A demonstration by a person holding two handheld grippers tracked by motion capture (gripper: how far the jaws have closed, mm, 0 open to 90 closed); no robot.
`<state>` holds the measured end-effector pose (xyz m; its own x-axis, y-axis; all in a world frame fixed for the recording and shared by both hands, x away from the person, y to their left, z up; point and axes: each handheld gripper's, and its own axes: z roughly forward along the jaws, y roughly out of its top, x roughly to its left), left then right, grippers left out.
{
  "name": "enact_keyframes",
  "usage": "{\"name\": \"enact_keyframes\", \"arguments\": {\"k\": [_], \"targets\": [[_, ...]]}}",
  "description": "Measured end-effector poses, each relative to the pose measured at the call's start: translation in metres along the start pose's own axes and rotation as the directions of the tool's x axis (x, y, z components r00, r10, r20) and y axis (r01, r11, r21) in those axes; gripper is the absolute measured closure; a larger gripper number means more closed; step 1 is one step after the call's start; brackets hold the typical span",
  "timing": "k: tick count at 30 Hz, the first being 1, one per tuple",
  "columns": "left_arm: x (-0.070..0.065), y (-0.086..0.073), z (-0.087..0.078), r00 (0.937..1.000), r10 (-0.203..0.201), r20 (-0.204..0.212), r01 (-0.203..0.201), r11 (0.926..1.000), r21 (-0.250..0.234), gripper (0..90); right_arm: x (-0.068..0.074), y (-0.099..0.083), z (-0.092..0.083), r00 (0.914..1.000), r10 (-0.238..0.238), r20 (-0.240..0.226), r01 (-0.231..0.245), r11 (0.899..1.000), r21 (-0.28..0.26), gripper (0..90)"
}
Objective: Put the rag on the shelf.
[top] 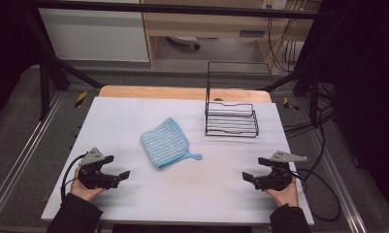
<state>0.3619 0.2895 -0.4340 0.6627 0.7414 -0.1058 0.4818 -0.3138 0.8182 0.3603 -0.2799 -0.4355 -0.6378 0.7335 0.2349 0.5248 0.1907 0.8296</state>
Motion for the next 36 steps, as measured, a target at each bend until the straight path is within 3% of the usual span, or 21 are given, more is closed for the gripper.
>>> {"name": "enact_keyframes", "arguments": {"k": [36], "targets": [[-0.013, 0.012, 0.009, 1.0, -0.001, 0.003, 0.001, 0.9997, 0.024, 6.1, 0.002, 0.0, 0.003, 0.9999, -0.014, 0.004, 0.014, 1.0, 0.004, 0.4]]}}
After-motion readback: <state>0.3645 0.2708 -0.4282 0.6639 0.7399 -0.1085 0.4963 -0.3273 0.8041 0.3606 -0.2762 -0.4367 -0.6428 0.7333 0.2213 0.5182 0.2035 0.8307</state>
